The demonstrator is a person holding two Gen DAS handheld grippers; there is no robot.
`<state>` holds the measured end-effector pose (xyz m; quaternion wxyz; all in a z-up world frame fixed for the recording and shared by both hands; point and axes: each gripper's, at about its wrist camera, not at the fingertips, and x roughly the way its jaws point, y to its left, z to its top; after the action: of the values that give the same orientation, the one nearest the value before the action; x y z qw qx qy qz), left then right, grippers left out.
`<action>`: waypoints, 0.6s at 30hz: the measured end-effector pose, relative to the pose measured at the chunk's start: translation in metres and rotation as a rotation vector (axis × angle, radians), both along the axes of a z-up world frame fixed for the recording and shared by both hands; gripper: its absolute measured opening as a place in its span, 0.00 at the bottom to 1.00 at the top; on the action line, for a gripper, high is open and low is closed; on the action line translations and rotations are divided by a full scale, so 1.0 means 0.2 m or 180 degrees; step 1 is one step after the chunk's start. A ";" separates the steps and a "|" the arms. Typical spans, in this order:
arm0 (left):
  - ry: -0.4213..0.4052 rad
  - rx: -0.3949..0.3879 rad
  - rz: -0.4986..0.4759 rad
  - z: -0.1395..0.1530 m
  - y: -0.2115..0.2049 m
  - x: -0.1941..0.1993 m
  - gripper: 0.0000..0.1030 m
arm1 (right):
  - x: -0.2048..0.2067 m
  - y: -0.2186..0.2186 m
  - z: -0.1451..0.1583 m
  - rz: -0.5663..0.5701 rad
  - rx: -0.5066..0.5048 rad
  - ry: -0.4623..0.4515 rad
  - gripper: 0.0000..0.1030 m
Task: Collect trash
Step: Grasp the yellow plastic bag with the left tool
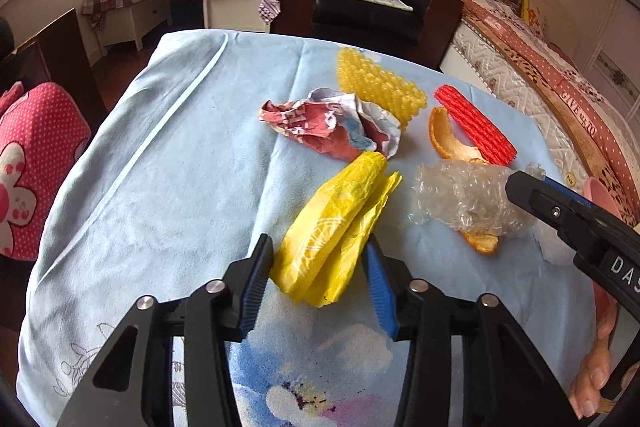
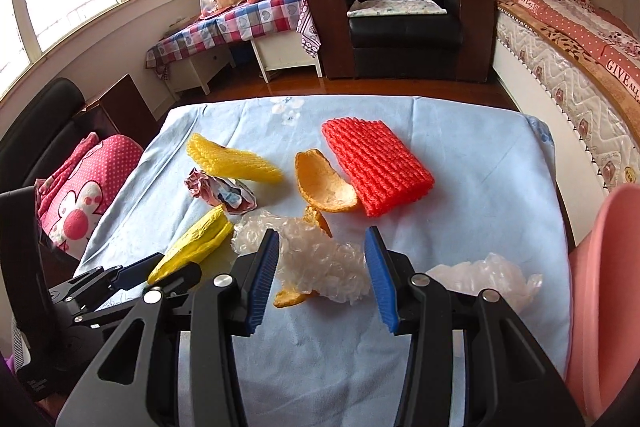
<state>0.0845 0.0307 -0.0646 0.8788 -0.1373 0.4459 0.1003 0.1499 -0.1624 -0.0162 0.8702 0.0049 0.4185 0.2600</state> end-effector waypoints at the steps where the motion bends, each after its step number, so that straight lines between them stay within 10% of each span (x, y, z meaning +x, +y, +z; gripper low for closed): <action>1: 0.0001 -0.0014 0.0028 0.00 0.00 -0.01 0.39 | 0.00 0.00 0.00 0.0012 0.0001 0.0001 0.44; 8: -0.0029 -0.0164 0.0208 -0.01 0.04 -0.04 0.14 | 0.00 0.05 0.00 0.0122 -0.0005 0.0031 0.44; 18: -0.0081 -0.0367 0.0311 -0.02 0.06 -0.07 0.10 | -0.01 0.13 0.00 0.0256 -0.0089 0.0004 0.44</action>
<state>0.0708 0.0429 -0.0684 0.8691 -0.2105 0.4325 0.1155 0.1481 -0.1367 -0.0153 0.8588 -0.0238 0.4224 0.2889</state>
